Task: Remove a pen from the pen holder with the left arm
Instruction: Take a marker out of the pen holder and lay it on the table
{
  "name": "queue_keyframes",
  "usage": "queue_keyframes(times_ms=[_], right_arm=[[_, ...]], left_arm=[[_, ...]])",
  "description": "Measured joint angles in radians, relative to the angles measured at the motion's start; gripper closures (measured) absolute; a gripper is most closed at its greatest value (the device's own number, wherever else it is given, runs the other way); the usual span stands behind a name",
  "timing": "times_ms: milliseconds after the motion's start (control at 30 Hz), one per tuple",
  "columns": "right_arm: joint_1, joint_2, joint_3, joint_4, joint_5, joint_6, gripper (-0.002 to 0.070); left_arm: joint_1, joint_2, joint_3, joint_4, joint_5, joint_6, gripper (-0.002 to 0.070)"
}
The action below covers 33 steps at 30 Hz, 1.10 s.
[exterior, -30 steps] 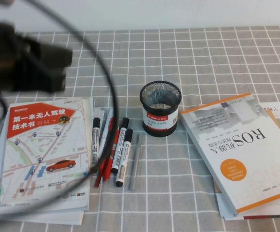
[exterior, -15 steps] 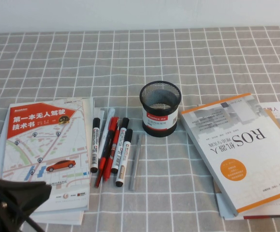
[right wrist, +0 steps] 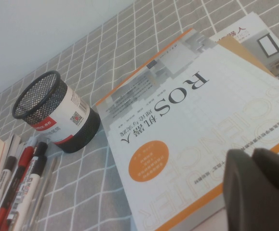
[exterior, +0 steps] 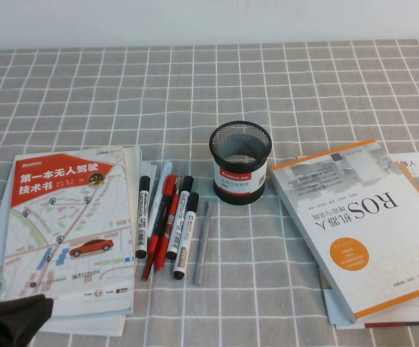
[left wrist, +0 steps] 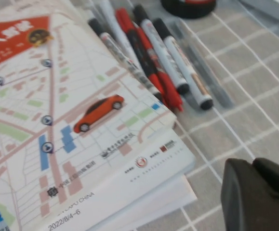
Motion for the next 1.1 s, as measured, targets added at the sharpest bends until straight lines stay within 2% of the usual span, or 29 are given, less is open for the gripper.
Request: queue_keyframes(times_ms=[100, 267, 433, 567, 733, 867, 1100], right_arm=[[0.0, 0.0, 0.0, 0.0, 0.0, 0.0, 0.0689], [0.0, 0.0, 0.0, 0.0, 0.0, 0.0, 0.0689], [0.0, 0.0, 0.0, 0.0, 0.002, 0.0, 0.0689], [0.0, 0.0, 0.0, 0.0, 0.002, 0.0, 0.0689], [0.0, 0.0, 0.0, 0.0, 0.002, 0.0, 0.0689], [0.0, 0.0, 0.0, 0.0, 0.002, 0.0, 0.0689], [0.0, 0.0, 0.0, 0.0, 0.002, 0.0, 0.0689]], left_arm=[[0.016, -0.113, 0.099, 0.006, -0.081, -0.079, 0.0675], [0.105, -0.345, 0.236, 0.04, -0.121, -0.178, 0.0675], [0.211, -0.489, 0.265, 0.045, -0.099, -0.24, 0.0675], [0.261, -0.515, 0.265, 0.045, -0.097, -0.244, 0.0675], [0.269, -0.519, 0.265, 0.032, -0.103, -0.242, 0.0675], [0.269, -0.519, 0.27, 0.061, -0.172, -0.255, 0.0675], [0.219, -0.521, 0.415, 0.21, -0.479, -0.436, 0.0675]])
